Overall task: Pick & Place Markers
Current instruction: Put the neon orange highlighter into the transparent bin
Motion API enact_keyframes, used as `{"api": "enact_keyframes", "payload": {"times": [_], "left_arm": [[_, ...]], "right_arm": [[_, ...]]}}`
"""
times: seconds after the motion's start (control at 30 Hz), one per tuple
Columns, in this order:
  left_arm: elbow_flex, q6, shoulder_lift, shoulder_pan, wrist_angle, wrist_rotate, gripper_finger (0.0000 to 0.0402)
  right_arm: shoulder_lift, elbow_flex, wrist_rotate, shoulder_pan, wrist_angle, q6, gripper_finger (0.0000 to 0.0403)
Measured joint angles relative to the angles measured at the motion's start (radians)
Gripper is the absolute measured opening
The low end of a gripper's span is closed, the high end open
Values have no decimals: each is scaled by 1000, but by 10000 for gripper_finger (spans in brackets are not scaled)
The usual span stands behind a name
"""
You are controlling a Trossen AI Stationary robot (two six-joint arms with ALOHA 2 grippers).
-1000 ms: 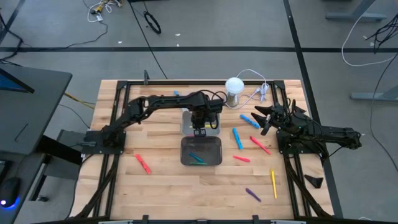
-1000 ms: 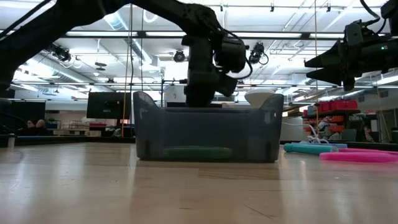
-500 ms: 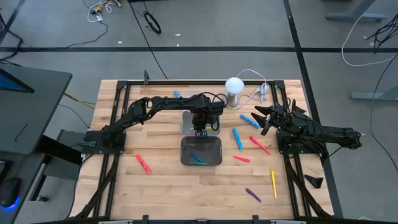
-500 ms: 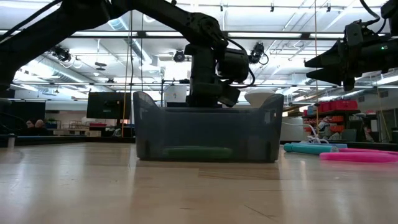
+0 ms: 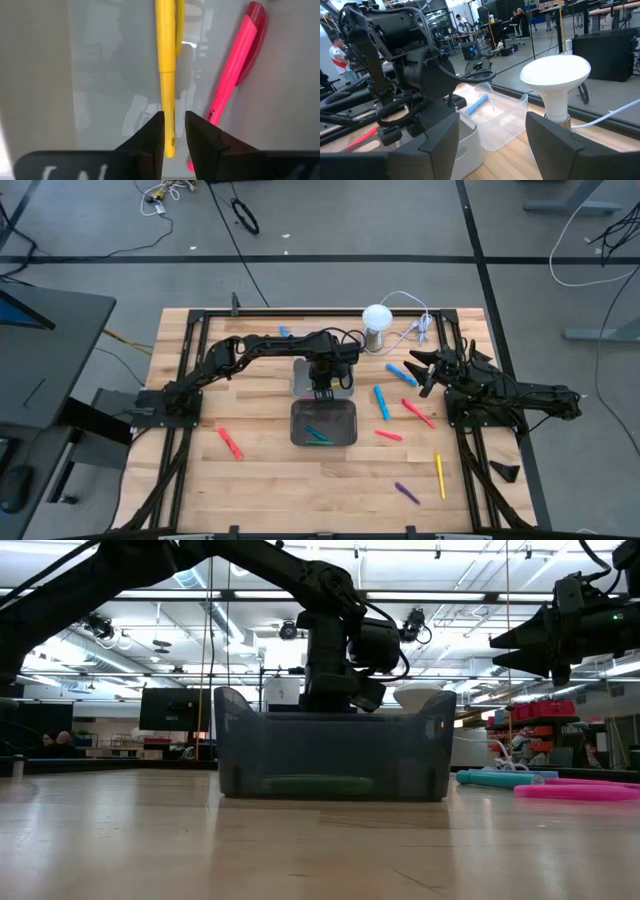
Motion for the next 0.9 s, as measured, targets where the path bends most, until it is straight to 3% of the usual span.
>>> {"api": "enact_keyframes", "payload": {"times": [0.5, 0.77, 0.9], "left_arm": [[56, -17, -46, 26, -77, -6, 87], [75, -123, -126, 41, -75, -17, 87], [75, -256, -138, 47, -77, -16, 87]], "right_arm": [[0, 0, 0, 0, 0, 0, 231], [0, 0, 0, 0, 0, 0, 231], [0, 0, 0, 0, 0, 0, 231]]}}
